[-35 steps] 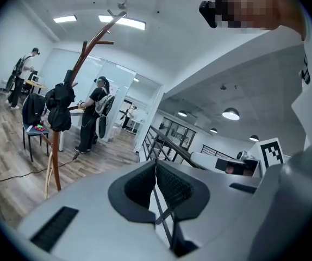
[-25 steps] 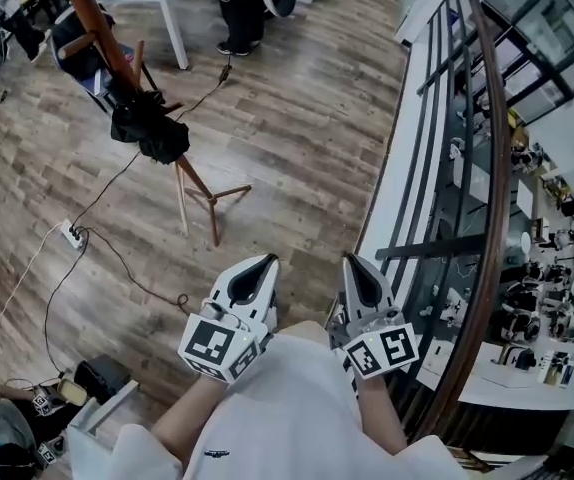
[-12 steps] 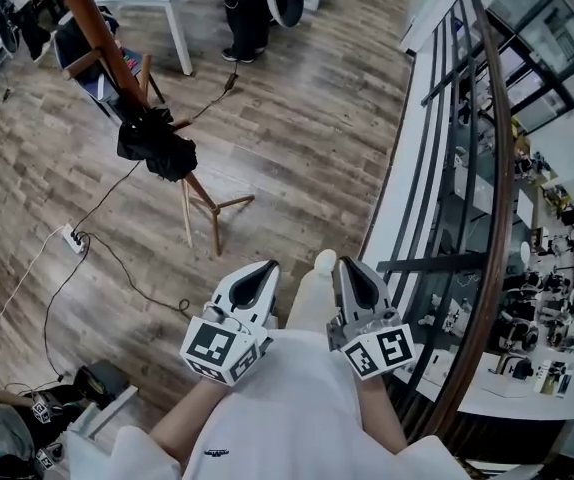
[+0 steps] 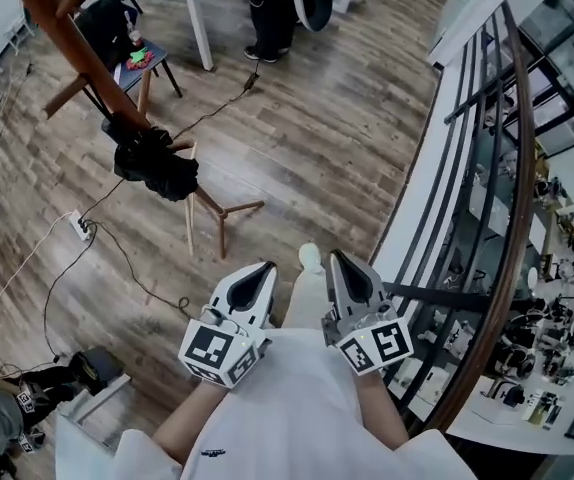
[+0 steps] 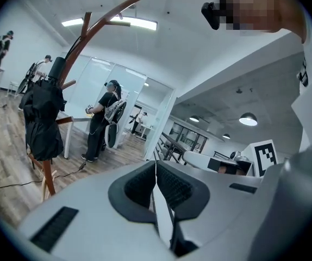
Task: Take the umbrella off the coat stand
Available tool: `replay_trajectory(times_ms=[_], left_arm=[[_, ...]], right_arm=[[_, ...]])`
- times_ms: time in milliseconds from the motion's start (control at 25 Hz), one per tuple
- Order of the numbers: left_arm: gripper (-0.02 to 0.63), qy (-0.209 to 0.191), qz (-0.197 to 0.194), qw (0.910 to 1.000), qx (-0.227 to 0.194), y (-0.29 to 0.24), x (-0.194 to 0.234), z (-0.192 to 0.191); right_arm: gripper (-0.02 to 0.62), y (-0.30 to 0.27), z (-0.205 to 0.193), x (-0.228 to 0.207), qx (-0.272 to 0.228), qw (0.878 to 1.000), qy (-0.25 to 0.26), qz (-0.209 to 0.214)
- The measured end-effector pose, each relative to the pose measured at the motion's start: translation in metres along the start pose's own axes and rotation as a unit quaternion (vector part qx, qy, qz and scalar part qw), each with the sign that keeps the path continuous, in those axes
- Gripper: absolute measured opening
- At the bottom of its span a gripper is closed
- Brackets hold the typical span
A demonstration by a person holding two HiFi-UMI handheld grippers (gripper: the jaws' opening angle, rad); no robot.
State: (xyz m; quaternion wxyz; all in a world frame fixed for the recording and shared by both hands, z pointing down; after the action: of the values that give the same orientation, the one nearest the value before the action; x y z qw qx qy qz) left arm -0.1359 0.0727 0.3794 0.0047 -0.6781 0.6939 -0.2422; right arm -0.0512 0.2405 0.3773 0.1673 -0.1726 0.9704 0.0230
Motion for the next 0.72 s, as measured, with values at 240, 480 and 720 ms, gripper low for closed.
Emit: replay_trajectory(times_ms=[240,480,720], left_arm=[[0.021,0.015,0.052,0.9985,-0.012,-0.057,0.004,0.026],[0.021,0.030,0.132,0.9902,-0.037,-0.100,0.008,0.052],[0.021,0.060,0.216,0.9725,-0.065,-0.137,0.010,0.068]], right_arm=[[0.035,-0.050,0.025,-0.066,0.017,0.998,0.002,0.063],[0.035,-0.107,0.040,-0.125,0.044,0.988,-0.007,0.146],[0.035,-0.159,0.054,-0.162,0.076,0.965,-0.011,0.252]])
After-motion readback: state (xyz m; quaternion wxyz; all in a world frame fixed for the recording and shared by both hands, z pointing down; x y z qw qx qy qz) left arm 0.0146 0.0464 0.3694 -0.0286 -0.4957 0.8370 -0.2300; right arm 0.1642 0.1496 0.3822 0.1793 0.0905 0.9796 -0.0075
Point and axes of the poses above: the fingertips, and each gripper's own axes: y backward along the fingers, x to its left, z out of its top, the point moved 8 cm from there along y, backward along the fingers, and after that the axes turned 15 degrees about z, right-handed, at the moved point
